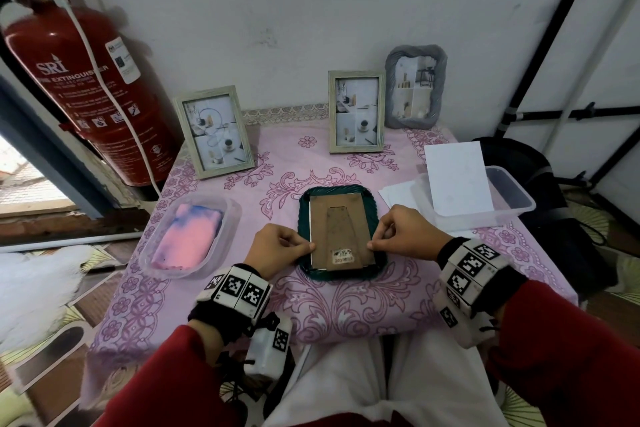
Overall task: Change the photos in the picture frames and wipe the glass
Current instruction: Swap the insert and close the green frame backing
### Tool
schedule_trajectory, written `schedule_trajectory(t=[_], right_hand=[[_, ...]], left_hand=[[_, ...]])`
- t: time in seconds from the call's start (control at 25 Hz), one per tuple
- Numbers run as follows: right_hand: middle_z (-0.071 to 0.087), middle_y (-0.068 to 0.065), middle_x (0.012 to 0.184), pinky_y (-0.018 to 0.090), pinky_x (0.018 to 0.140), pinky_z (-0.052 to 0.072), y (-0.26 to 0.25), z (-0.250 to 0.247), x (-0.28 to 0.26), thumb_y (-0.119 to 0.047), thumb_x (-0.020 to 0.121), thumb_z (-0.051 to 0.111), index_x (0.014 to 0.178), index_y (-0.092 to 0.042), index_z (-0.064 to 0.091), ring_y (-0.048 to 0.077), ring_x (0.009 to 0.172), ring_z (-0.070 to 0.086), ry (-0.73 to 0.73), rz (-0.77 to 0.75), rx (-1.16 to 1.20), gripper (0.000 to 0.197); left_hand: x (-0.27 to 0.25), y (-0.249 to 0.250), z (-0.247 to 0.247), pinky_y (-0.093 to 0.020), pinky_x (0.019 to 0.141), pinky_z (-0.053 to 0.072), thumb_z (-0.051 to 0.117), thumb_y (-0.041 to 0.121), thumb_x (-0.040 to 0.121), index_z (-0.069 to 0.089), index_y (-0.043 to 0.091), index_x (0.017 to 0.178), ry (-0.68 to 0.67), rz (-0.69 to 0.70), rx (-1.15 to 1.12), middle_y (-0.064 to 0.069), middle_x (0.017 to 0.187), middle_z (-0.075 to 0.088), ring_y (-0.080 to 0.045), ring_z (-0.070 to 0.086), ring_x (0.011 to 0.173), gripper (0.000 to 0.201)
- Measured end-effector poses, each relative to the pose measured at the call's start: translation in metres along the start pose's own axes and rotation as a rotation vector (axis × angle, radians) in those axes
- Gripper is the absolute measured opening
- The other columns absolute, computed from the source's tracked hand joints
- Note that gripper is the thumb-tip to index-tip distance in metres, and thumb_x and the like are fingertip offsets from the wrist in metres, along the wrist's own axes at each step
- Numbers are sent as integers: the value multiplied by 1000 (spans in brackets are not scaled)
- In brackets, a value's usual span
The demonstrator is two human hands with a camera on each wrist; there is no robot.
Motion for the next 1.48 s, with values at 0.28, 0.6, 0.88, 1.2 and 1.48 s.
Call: schedule_trajectory(t=[0.28,0.6,0.88,1.2,1.48], right_hand=[[62,-5,64,6,55,37,1,1,2,-18,75,76,77,-3,74,1,57,51,-22,-3,3,15],[63,4,78,11,59,38,2,-11,15,-16,82,68,74,-10,63,4,66,52,58,18,22,11],[55,0,84,23,71,37,7,-12,48,-28,76,75,103,-5,62,16,84,53,130,110,-31,37],[52,2,90,7,53,33,13,-8,59,-28,66,84,107,-2,60,12,86,47,201,181,58,54],[51,0,84,17,57,34,15,-8,56,-24,65,85,102,-1,60,13,85,48,249,170,115,51]], left_hand=[[1,1,-1,-22,68,50,75,20,77,74,1,81,-31,16,49,-11,72,70,-11,59,63,19],[20,12,-14,-12,63,43,70,22,81,71,10,88,54,72,156,-4,81,68,-12,58,71,14],[56,23,-5,-30,75,49,77,38,72,70,6,93,21,28,228,-8,87,68,-19,61,80,38],[61,16,1,-6,54,38,83,20,67,65,-2,100,14,90,187,-6,85,59,-14,51,75,44],[56,15,3,-11,60,43,80,21,71,68,1,90,59,86,148,-5,78,62,-15,55,72,31]])
Point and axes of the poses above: each hand's wrist, its own x-axis towards the middle knuckle, its own z-axis out of the palm, y = z × x, the point moved 5 cm from there along x, towards the middle knuckle
